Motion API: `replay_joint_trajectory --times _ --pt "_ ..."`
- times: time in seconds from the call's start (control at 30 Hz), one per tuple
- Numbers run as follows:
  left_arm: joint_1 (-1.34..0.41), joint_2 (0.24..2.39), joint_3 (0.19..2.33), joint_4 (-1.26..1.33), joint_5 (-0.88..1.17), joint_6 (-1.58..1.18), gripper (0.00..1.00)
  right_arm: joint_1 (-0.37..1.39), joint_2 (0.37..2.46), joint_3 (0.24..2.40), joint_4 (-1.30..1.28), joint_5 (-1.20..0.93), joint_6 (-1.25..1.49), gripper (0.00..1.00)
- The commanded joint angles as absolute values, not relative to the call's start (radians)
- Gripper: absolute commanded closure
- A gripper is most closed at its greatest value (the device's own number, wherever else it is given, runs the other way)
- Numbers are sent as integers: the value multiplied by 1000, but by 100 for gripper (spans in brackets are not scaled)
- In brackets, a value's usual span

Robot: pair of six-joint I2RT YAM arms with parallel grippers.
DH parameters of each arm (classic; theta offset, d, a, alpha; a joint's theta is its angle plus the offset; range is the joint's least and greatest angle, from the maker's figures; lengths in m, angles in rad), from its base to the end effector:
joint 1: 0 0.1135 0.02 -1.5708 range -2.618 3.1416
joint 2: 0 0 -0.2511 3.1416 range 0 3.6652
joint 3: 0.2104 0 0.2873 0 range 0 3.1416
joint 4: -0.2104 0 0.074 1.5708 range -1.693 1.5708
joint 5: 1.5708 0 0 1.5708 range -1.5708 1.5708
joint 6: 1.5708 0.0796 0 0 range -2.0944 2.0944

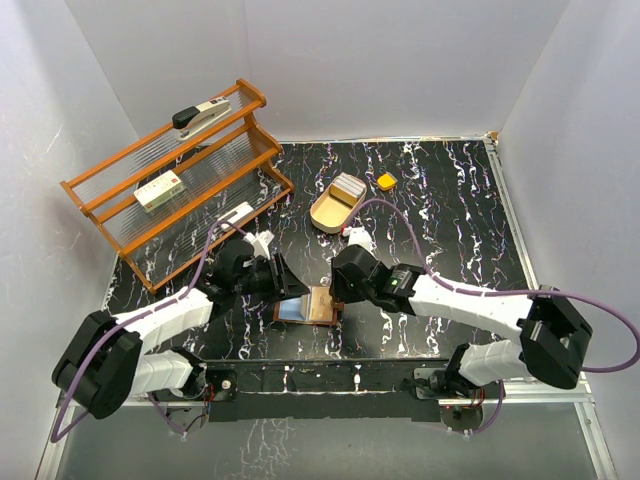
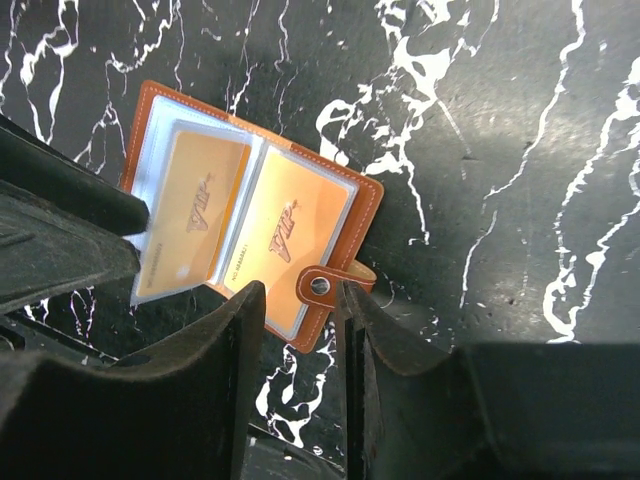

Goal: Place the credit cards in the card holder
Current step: Turn over the card slot in the card holder, then pick up the credit card from the storage box.

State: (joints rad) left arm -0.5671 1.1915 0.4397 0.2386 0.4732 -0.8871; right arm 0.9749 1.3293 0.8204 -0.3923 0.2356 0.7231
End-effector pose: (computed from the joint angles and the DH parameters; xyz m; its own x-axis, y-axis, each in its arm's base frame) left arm 0.2331 -0.1915 0.1276 -0.8919 -0.2501 -0.3768 0.1925 0.5440 -0.8167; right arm 0.1998 0.2615 0.1541 -0.8087 -0.0461 -0.5865 -0.2512 0.9285 0.2735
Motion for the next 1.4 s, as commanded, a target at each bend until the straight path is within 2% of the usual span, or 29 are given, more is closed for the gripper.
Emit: replay_joint_trajectory --times 0.0,0.37,0.57,0.73,0.93,1.17,1.37 --pt "-591 1222 439 339 535 -939 59 955 1256 840 -412 314 690 67" --pt "-651 1320 419 496 549 -1015 58 913 1174 856 -430 322 650 63" --pt "-660 1288 423 424 483 -995 58 911 1166 885 -438 345 622 63" --pt "-658 1207 484 160 329 -913 54 905 1178 918 -410 364 555 61" --pt "-641 1144 544 -111 154 -838 51 866 1277 997 -334 398 379 58" --pt "-600 1128 510 -162 142 -816 48 743 1454 1112 -248 392 172 56" --pt "-579 1137 477 -129 182 -789 45 641 1608 1253 -212 342 10 49"
